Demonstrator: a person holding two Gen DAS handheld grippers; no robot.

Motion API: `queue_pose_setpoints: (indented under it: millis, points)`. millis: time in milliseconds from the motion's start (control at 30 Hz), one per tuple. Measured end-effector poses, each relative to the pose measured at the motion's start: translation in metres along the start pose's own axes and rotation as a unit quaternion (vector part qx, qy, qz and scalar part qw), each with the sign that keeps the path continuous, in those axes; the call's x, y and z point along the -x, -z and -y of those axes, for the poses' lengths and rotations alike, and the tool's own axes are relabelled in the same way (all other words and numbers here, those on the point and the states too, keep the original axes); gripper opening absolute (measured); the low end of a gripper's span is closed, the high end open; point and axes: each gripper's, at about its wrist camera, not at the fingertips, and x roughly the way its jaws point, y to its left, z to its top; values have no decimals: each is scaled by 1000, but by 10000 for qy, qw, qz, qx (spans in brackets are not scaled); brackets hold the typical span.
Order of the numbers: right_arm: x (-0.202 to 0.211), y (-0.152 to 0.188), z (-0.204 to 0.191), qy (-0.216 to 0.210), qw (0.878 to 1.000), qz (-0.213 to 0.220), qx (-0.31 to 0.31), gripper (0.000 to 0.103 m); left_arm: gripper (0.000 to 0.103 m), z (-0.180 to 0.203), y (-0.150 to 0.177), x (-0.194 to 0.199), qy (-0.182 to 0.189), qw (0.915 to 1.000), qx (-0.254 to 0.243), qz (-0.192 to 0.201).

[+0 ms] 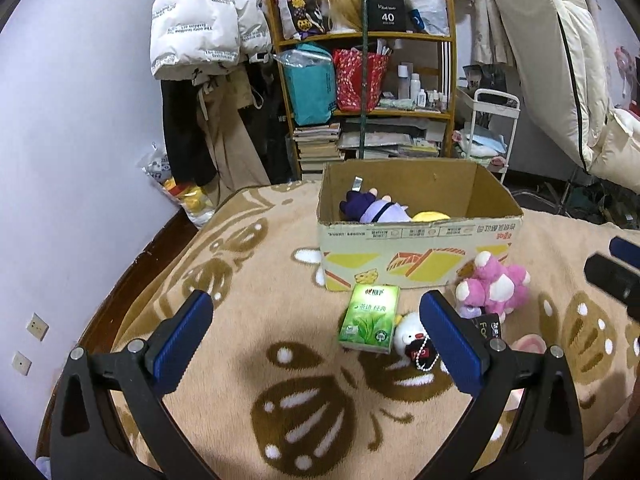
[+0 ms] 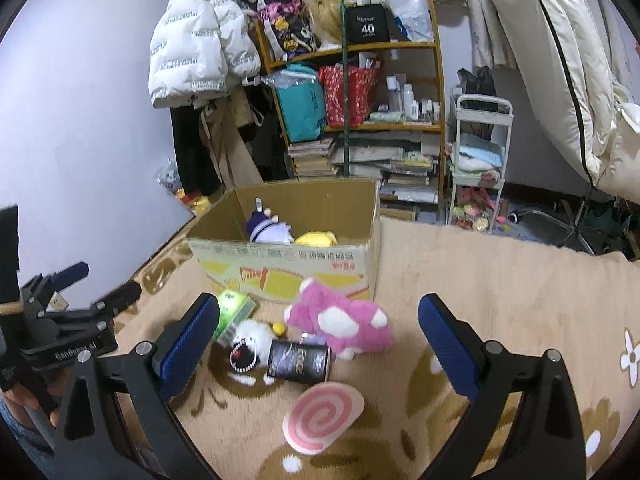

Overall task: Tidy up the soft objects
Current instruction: 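Move both tools back toward the remaining toys beside the box, then grasp the green tissue pack with the left tool while the right tool grasps the swirl cushion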

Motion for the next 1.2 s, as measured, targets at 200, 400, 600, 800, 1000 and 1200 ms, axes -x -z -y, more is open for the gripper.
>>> queue_pose_setpoints:
  millis: [200, 400, 600, 800, 1000, 1200]
  points:
    - [-16, 11, 1, 38, 9992, -389, 13, 103, 102, 0, 0, -18, 59, 9994, 23, -339]
    - [-35, 22, 8, 6, 9959, -881, -179, 103, 102, 6, 3, -41, 69, 9974, -47, -712]
    - [-54, 30, 8, 19, 9918, -1270, -153, 103, 102, 16, 3, -65, 88, 9946, -170, -1016]
    - [-66, 38, 14, -19, 9860, -1635, -325, 103, 102, 26, 6, -92, 81, 9896, -295, -1407]
    - [-83, 47, 20, -103, 9776, -2062, -416, 103, 102, 34, 10, -118, 69, 9838, -334, -1758]
    - [-98, 54, 23, -183, 9694, -2397, -495, 103, 102, 38, 11, -137, -48, 9823, -302, -1848]
